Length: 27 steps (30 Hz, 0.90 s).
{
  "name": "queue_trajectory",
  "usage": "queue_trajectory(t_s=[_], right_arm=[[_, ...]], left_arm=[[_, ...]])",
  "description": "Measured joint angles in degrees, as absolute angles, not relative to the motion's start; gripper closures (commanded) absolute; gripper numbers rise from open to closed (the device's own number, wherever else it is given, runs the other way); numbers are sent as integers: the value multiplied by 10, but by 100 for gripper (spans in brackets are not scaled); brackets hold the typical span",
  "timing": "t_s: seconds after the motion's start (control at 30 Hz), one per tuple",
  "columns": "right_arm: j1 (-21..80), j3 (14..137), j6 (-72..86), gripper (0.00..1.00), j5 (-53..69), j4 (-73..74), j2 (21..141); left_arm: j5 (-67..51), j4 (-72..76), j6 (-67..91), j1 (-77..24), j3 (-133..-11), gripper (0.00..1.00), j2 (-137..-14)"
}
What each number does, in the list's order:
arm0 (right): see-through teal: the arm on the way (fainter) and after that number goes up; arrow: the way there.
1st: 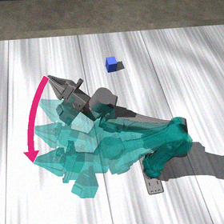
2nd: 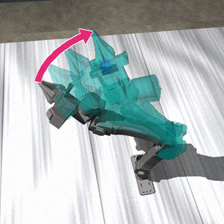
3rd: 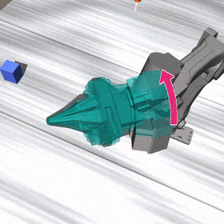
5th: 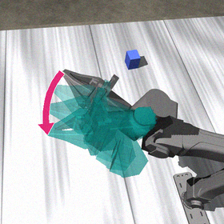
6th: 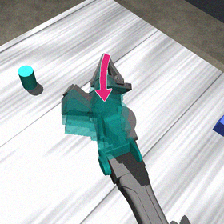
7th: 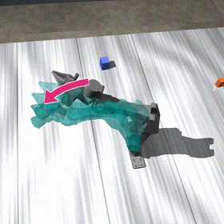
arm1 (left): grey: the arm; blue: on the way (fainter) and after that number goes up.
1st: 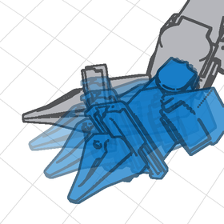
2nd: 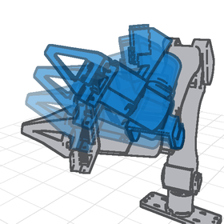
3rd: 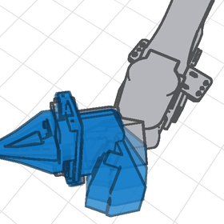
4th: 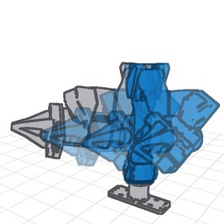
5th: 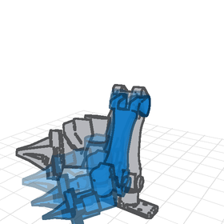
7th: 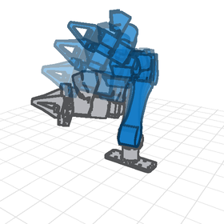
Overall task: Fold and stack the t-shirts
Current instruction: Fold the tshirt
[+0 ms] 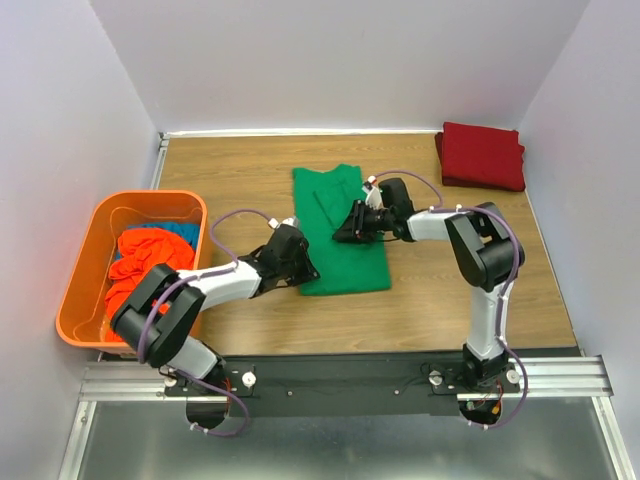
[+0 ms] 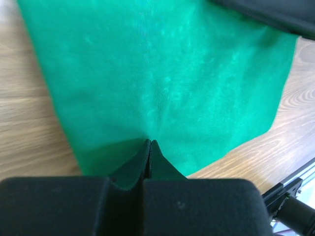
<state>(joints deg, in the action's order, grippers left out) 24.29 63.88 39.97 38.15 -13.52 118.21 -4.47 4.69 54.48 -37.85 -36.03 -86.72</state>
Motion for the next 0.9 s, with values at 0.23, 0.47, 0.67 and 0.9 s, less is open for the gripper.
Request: queue_trajectory(t_s=[0.23,0.47,0.67,0.9], right_arm=[[243,635,394,57,342,-61,1103],[243,559,394,57,335,-55,983],[243,413,403,57,319,-37,924],[243,328,419,57,292,-23,868]], left_arm=[[-30,3,508,-375,-391,100,-802],[-32,-11,488,-375,-389,100,-781],[-52,-15,487,-375,-328,100,-785],[-71,10,487,-376,-306,100,-804]])
